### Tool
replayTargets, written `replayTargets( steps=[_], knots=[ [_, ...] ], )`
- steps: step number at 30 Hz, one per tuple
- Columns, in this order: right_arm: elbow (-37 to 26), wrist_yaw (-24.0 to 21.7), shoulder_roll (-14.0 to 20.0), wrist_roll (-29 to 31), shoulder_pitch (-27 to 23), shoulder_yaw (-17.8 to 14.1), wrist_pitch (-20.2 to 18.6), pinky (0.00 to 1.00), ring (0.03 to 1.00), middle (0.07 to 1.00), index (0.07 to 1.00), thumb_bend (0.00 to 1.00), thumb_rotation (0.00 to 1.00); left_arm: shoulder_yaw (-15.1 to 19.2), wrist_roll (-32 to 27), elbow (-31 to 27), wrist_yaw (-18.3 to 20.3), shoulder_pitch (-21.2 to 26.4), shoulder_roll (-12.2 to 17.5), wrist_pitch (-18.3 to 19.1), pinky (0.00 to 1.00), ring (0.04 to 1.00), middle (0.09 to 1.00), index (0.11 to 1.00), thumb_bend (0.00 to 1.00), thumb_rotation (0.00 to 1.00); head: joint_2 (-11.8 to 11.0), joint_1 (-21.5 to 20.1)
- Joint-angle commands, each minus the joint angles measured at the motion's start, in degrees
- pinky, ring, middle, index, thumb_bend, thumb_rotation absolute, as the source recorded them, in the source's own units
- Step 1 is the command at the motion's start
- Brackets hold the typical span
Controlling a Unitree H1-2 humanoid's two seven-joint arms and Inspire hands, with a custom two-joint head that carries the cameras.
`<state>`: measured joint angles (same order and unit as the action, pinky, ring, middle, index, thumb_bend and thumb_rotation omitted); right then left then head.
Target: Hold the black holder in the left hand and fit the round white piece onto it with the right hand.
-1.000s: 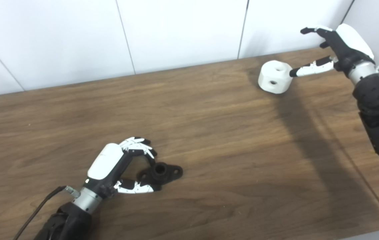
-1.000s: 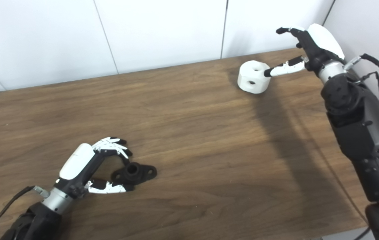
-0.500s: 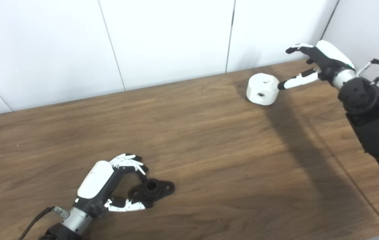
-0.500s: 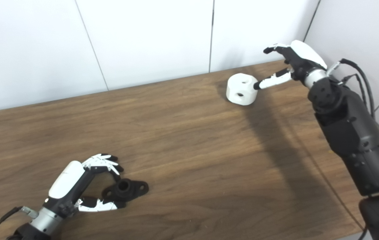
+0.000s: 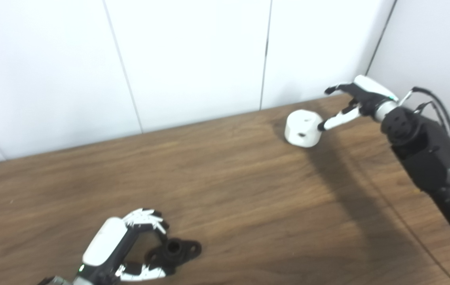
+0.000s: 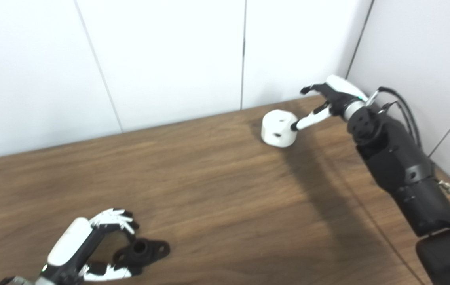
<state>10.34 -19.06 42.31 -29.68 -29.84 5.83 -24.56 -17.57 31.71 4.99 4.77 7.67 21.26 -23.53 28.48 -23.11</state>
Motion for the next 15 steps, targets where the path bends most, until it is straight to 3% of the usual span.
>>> replayTargets(
  steps=[1,8,15],
  knots=[
    [-0.21,0.7,1.63,-1.07,-3.2,-0.26,-0.45,0.81,0.966,0.938,0.827,0.95,0.34,-0.29,1.37,2.62,1.02,-2.06,1.58,0.74,0.84,0.806,0.684,0.483,0.52,0.04,-0.03,-0.1],
    [2.85,1.6,0.92,-1.12,-3.86,0.37,-0.33,0.79,0.962,0.943,0.833,0.96,0.34,-0.04,0.92,3.21,0.73,-2.34,2.13,-0.46,0.84,0.805,0.685,0.483,0.52,0.04,-0.6,-2.66],
    [4.51,2.06,0.28,-1.19,-4.3,0.76,0.41,0.8,0.959,0.934,0.828,0.98,0.35,0.44,0.26,2.91,1.1,-2.76,2.17,-0.35,0.87,0.808,0.685,0.483,0.52,0.04,-0.39,-2.34]
  ],
)
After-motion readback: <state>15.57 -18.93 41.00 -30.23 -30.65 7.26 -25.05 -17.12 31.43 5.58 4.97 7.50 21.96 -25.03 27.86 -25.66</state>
